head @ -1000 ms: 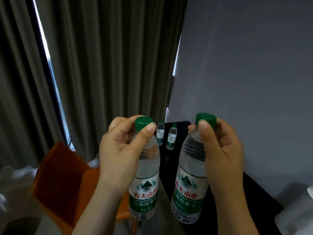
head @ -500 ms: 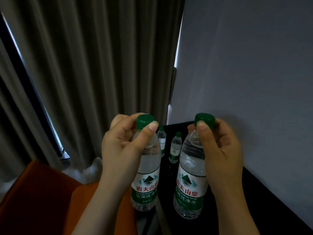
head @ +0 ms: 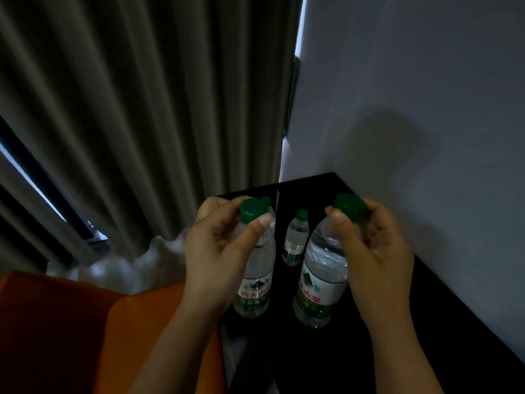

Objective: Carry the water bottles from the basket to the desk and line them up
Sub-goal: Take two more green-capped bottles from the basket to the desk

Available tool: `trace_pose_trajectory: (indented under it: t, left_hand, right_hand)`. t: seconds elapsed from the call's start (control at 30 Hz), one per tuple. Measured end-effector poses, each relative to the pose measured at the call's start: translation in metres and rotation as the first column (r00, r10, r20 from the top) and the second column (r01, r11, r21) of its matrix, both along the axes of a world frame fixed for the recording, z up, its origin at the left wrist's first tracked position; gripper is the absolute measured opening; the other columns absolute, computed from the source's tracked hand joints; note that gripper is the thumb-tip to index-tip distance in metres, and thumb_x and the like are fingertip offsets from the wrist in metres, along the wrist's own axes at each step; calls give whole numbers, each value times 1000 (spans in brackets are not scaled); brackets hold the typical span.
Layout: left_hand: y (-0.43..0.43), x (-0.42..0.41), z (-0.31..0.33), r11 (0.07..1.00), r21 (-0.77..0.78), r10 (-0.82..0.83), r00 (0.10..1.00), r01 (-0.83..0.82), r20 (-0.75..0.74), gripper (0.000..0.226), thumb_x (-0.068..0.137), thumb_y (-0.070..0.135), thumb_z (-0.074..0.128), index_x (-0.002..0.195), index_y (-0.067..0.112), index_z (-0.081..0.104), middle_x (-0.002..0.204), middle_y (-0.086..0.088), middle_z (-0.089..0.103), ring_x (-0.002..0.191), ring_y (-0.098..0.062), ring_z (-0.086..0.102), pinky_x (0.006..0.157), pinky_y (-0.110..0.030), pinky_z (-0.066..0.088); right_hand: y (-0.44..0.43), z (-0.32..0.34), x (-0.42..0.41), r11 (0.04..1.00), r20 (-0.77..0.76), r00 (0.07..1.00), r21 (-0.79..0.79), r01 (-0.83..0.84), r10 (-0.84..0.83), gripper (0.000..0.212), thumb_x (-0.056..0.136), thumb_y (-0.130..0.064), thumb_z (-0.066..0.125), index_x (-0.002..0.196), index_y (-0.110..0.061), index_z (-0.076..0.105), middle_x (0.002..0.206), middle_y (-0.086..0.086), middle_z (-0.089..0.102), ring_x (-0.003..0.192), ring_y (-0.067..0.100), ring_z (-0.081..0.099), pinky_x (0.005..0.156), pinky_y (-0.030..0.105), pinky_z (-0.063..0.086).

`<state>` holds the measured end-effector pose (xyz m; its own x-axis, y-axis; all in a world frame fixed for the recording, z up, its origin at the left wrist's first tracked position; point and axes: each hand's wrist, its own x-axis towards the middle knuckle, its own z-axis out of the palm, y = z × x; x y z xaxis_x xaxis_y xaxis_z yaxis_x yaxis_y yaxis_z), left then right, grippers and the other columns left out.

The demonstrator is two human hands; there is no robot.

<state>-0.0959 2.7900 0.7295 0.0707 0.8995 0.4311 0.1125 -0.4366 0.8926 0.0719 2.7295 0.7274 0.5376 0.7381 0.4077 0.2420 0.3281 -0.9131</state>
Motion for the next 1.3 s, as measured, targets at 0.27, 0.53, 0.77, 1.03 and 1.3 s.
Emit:
trace_pose_trajectory:
  t: [0.27, 0.53, 0.77, 1.03, 1.3]
  left_hand:
    - [65, 18, -60, 998, -60, -25, 983, 14, -184, 20, 77, 25, 76, 97, 22, 72, 87, 2, 55, 83, -2, 56, 70, -1, 37]
    - [106, 36, -121, 971, -214, -186, 900, 107, -395, 25, 81, 27, 72, 104, 16, 67, 92, 3, 50, 83, -7, 56, 72, -14, 40]
    - [138, 56, -155, 952, -273, -261, 840, 142, -475, 24, 79, 18, 74, 100, 8, 68, 85, -1, 49, 79, -15, 51, 65, -12, 33]
    - [158, 76, -178, 959, -236, -250, 850, 154, -464, 22, 76, 18, 76, 95, 14, 67, 80, 20, 44, 75, -5, 47, 65, -2, 33]
    - [160, 77, -185, 959, -211, -268, 840, 188, -471, 27, 79, 21, 75, 103, 18, 65, 88, 16, 45, 80, -7, 48, 70, -5, 36]
  right_hand:
    - [36, -44, 15, 996, 18, 1000, -92, 12, -10, 22, 80, -31, 68, 101, -28, 65, 95, -14, 72, 89, 0, 68, 71, 6, 49]
    - [67, -108, 44, 955, 3, 998, -293, 54, -55, 19, 83, -27, 71, 101, -26, 64, 95, -13, 71, 89, 1, 67, 70, 9, 50]
    - [85, -156, 63, 911, 76, 996, -406, 67, -39, 18, 85, -26, 70, 101, -30, 62, 90, -12, 70, 83, 4, 67, 69, 17, 54]
    - [93, -181, 72, 877, 128, 990, -468, 109, -55, 21, 85, -30, 68, 103, -37, 59, 92, -10, 70, 84, 10, 69, 69, 32, 59]
    - [101, -187, 70, 856, 141, 988, -502, 126, -63, 22, 85, -38, 65, 105, -33, 58, 95, -14, 69, 85, 6, 68, 72, 41, 60]
